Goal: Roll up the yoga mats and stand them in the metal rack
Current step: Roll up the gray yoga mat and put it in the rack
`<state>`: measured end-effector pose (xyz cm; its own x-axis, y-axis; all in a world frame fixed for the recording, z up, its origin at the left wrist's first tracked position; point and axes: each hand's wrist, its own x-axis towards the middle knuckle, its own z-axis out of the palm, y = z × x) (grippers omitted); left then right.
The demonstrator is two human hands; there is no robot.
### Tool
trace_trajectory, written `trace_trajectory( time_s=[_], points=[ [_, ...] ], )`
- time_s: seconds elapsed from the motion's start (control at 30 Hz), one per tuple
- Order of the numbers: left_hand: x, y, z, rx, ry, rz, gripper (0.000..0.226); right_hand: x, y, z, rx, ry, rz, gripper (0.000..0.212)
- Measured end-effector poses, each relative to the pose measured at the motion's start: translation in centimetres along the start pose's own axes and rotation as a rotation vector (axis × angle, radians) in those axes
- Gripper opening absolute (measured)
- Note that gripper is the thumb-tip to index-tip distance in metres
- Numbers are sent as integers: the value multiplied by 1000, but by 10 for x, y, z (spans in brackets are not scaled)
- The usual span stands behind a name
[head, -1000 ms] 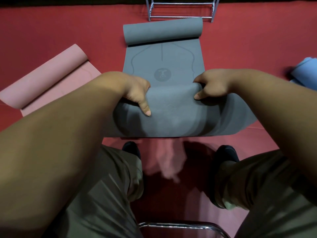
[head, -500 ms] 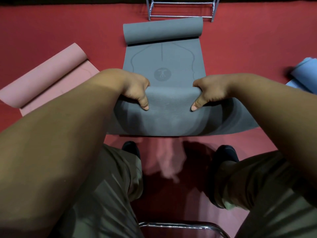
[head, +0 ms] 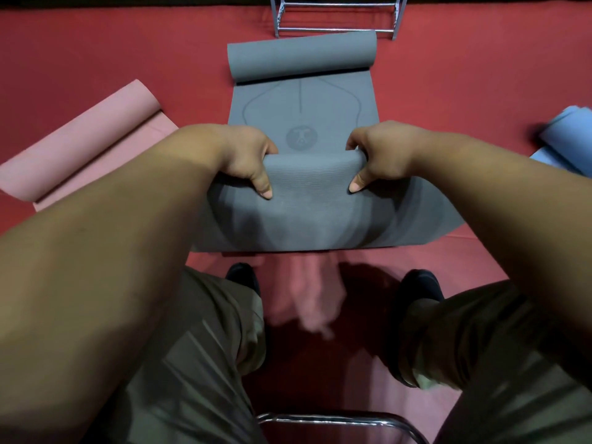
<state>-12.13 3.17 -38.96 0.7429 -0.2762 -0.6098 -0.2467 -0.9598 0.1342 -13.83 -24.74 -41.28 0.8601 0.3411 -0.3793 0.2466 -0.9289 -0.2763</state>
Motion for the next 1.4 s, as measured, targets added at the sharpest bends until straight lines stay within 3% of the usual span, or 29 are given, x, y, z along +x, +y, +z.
trace_trajectory(
  time_s=[0.2,0.3,0.5,0.63,0.83,1.03,1.23,1.4],
  points=[
    [5,15,-1,170,102,82,59,-1,3,-2,62,-21,39,75],
    [10,19,6,180,67,58,56,-1,8,-2,89,-47,42,69],
    [4,29,8,137,13,16,84,-4,10,-1,89,-84,24,53],
    [8,29,11,129,17,-9,67,-6,12,-2,149,-135,17,43],
    [6,28,12,77,-59,-39,49,-6,1,-5,70,-160,3,50],
    [2,28,10,48,-108,-42,47,-9,-13,8,-35,-184,-26,84],
    [0,30,9,4,-111,7,40,-10,-10,13,-9,-198,16,47],
    [3,34,10,64,-64,0,49,-11,-11,14,18,-242,56,44]
  ],
)
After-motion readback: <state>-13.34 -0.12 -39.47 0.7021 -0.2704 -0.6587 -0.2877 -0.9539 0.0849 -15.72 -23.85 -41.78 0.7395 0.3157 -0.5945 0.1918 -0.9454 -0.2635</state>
